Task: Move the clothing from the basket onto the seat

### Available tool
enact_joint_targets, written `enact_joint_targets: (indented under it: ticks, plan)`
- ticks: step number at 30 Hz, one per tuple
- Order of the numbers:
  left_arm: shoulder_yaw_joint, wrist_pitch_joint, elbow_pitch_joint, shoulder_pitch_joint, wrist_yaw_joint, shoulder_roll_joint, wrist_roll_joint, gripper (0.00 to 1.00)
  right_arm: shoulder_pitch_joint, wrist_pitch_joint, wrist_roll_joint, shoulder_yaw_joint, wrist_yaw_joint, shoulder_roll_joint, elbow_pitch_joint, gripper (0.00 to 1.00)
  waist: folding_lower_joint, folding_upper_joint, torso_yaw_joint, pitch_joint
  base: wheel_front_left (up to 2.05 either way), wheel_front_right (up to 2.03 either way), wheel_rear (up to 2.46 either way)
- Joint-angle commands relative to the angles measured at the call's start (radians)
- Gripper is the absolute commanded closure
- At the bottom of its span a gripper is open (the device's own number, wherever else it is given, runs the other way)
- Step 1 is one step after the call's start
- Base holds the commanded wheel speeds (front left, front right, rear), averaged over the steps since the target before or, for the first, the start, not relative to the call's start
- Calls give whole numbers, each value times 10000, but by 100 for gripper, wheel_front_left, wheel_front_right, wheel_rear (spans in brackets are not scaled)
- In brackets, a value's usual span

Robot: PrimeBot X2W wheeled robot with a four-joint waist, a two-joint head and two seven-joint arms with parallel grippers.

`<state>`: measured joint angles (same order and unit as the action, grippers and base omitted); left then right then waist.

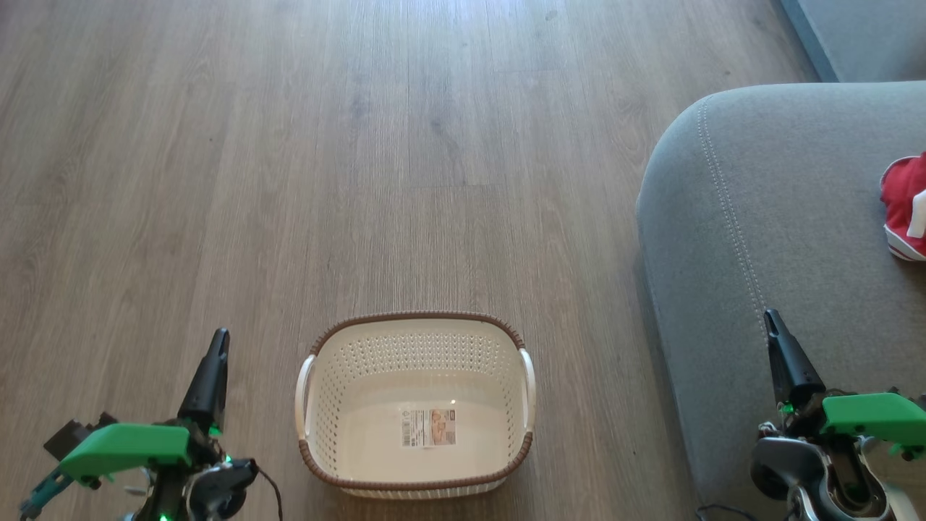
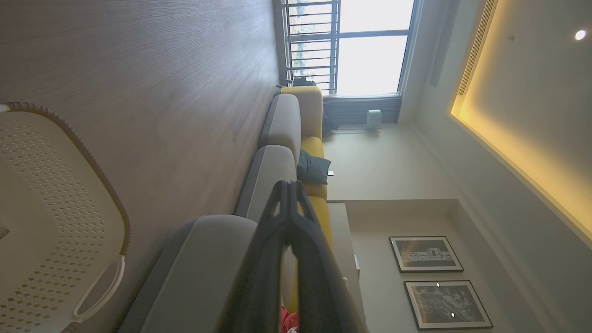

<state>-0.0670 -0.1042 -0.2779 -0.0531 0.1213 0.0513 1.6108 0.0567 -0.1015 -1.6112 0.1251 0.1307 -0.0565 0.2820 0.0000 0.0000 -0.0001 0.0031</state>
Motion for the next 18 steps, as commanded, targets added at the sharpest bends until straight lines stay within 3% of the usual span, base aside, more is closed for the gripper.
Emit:
enact_joint_targets:
  ticks: [1, 18]
  plan:
    - [-382, -22, 329, -543, 94, 56, 48, 100, 506, -68, -24, -174, 0, 13, -375, 100, 0, 0, 1, 0, 0, 0, 0]
    - [-404, -39, 328, -544, 94, 41, 31, 100, 508, -81, -10, -157, 0, 24, -374, 100, 0, 0, 1, 0, 0, 0, 0]
